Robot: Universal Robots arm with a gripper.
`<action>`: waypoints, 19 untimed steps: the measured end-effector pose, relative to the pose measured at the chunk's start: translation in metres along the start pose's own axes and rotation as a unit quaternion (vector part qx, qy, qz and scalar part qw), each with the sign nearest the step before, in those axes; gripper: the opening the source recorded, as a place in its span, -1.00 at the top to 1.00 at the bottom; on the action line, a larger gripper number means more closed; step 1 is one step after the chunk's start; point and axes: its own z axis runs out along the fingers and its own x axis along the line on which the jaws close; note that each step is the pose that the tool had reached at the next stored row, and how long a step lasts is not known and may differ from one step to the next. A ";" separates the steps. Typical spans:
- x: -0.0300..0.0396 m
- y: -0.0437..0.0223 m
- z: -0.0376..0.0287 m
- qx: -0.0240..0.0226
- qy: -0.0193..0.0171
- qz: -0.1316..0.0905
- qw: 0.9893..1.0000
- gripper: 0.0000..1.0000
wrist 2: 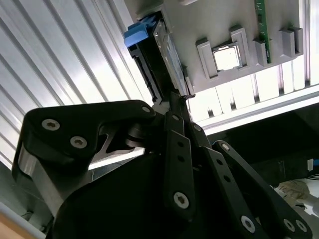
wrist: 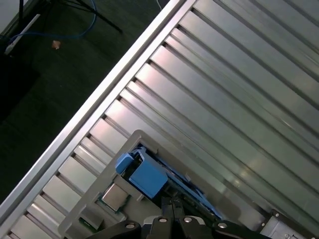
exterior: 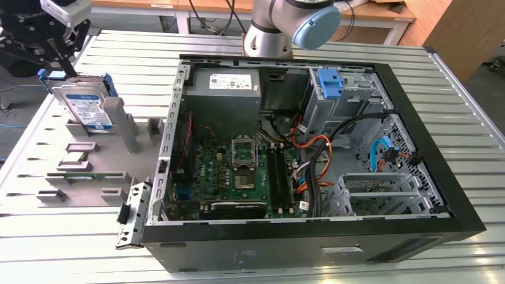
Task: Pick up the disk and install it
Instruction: 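Pick up the disk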
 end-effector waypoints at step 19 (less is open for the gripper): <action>0.0000 0.0000 -0.0006 0.000 0.000 -0.008 1.000 0.79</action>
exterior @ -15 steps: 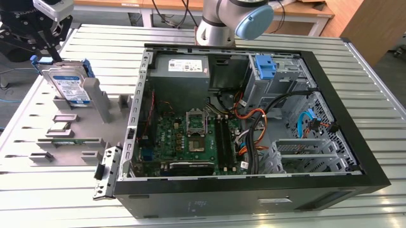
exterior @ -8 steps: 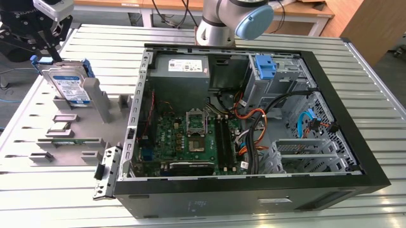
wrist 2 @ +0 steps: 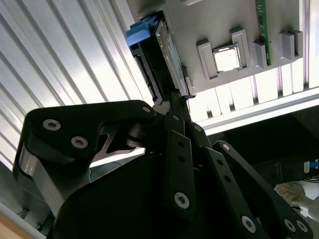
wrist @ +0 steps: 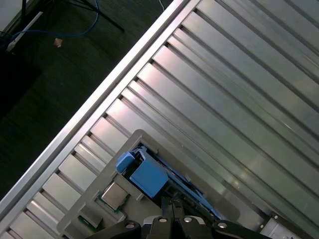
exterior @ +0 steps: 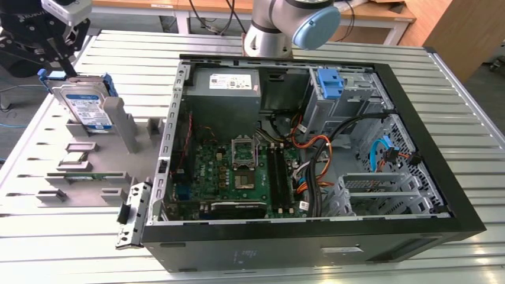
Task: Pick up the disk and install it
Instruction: 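Pick up the disk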
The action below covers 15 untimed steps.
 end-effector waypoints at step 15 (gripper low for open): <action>-0.0001 0.0002 -0.0043 0.000 0.000 0.000 1.000 0.79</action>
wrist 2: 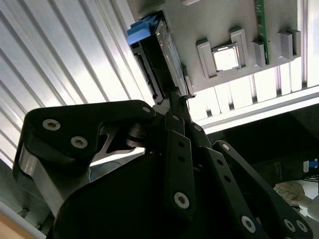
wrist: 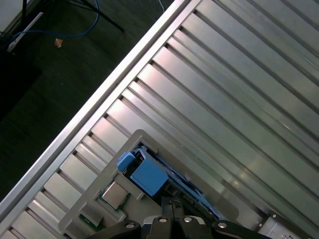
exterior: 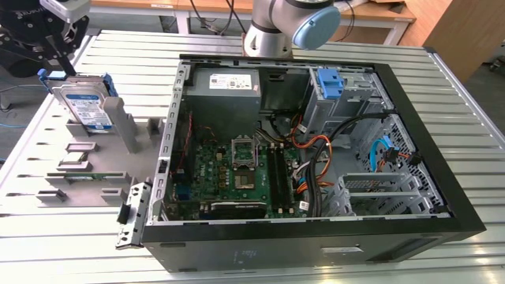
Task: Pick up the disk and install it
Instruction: 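Pick up the disk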
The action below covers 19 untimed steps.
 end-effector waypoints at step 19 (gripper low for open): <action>0.0000 0.0002 -0.0028 0.000 0.000 -0.005 1.000 0.79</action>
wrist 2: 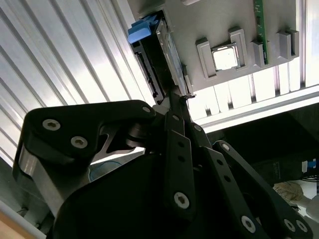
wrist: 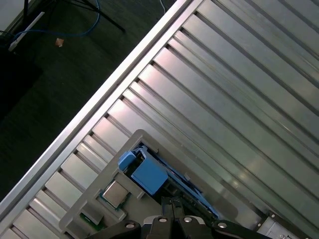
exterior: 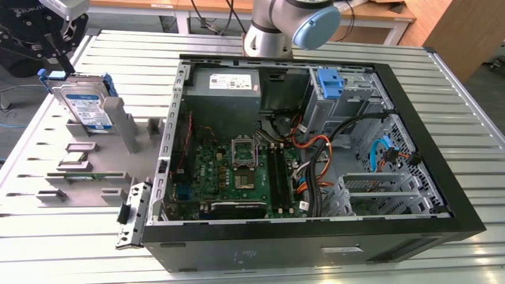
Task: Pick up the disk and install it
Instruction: 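Pick up the disk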
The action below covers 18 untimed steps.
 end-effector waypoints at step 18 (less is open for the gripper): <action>0.0000 -0.0001 0.0018 -0.004 0.007 -0.142 0.990 0.79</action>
